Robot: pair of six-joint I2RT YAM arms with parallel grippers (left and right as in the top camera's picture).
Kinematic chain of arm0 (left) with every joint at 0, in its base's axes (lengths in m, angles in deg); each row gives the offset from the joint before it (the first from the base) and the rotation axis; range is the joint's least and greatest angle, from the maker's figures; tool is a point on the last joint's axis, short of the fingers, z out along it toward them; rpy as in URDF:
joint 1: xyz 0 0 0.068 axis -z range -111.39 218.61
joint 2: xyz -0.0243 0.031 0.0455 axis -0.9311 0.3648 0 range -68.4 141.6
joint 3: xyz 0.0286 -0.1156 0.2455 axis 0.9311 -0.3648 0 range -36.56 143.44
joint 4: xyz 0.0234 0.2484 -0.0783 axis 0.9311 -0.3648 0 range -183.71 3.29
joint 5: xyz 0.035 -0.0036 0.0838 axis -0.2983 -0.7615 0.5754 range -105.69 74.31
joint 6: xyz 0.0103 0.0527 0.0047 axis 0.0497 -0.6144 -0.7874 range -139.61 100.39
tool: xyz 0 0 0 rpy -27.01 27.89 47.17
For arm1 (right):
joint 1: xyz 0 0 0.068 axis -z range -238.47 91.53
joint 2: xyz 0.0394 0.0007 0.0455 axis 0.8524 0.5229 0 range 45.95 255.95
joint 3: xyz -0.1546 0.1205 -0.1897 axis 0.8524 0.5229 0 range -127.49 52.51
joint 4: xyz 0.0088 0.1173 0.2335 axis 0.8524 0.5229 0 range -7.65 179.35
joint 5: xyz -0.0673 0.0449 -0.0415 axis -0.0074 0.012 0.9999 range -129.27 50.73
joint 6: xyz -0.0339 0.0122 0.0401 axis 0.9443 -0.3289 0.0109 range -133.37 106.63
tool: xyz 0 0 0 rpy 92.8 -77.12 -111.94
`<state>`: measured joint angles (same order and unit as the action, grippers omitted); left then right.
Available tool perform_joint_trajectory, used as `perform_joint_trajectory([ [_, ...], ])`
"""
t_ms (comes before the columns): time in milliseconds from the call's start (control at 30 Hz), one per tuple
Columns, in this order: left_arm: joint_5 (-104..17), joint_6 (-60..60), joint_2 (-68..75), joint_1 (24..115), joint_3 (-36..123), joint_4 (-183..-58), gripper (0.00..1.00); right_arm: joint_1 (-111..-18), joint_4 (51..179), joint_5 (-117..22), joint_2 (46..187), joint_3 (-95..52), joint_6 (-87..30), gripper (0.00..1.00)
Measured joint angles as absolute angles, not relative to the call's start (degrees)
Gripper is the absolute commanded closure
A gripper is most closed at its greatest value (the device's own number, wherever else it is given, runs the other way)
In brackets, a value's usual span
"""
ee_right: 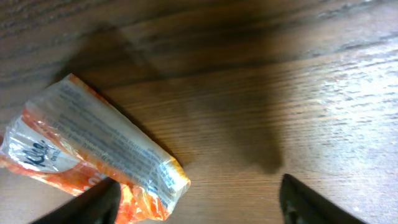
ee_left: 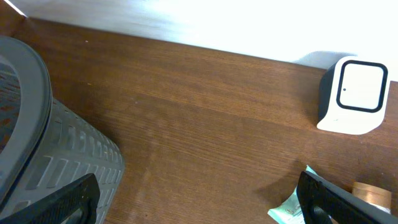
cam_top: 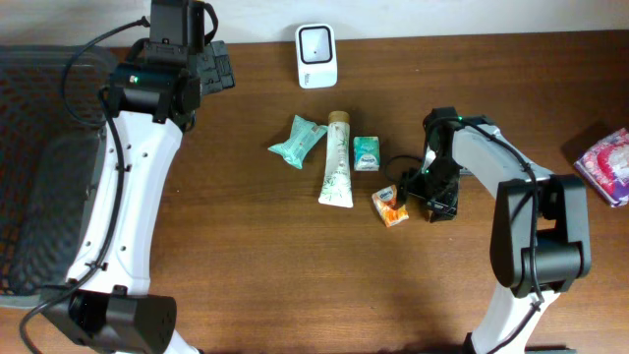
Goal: Scan the item barcode
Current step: 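Lift the orange pack and present it to the white scanner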
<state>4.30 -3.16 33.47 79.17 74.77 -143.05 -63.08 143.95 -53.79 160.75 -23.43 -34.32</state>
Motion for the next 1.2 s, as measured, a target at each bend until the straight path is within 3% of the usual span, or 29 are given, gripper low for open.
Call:
perform_joint_trajectory([
  [67,4.3,-3.2,33.5,79.2,74.8,-143.0,0.01,-64.2,143.3,-53.8,160.8,-23.4,-31.1,0.36],
  [100,4.3,-3.2,33.5,79.2,74.8,-143.0,0.01,-64.5,143.1,-53.8,160.8,-23.4,-29.9,0.49],
  [133,4.3,-3.2,33.5,79.2,74.8,-143.0,0.01,-64.6,142.9,-54.0,160.8,-23.4,-28.7,0.55],
  [200,4.3,-3.2,33.5,79.2,74.8,-143.0,0.01,-64.6,143.8,-54.2,160.8,-23.5,-26.2,0.53],
  [267,4.3,-3.2,33.5,79.2,74.8,-143.0,0.01,-64.6,147.1,-54.2,161.0,-27.1,-24.2,0.45],
  [533,4.3,-3.2,33.5,79.2,74.8,-143.0,0.01,-67.2,142.2,-54.2,161.0,-28.2,-13.0,0.47],
  [633,4.3,-3.2,33.5,79.2,74.8,-143.0,0.01,-68.1,138.4,-54.0,161.0,-23.9,-12.3,0.55],
  [700,4.3,-3.2,33.5,79.2,74.8,-143.0,0.01,-68.1,137.9,-53.8,160.9,-23.2,-12.0,0.7],
  [800,4.3,-3.2,33.5,79.2,74.8,-143.0,0.01,-68.1,137.5,-55.0,160.9,-23.0,-11.8,0.72],
  [867,4.3,-3.2,33.5,79.2,74.8,-143.0,0.01,-68.0,137.5,-56.3,160.9,-23.0,-11.8,0.95],
  [1033,4.3,-3.2,33.5,79.2,74.8,-143.0,0.01,-68.0,137.6,-63.5,160.8,-22.9,-12.1,0.96],
  [1167,4.3,-3.2,33.5,79.2,74.8,-143.0,0.01,-62.9,138.1,-84.0,160.9,-26.4,-11.0,0.96],
  [1200,4.3,-3.2,33.5,79.2,74.8,-143.0,0.01,-59.0,137.7,-94.3,160.9,-28.8,-8.6,0.96],
])
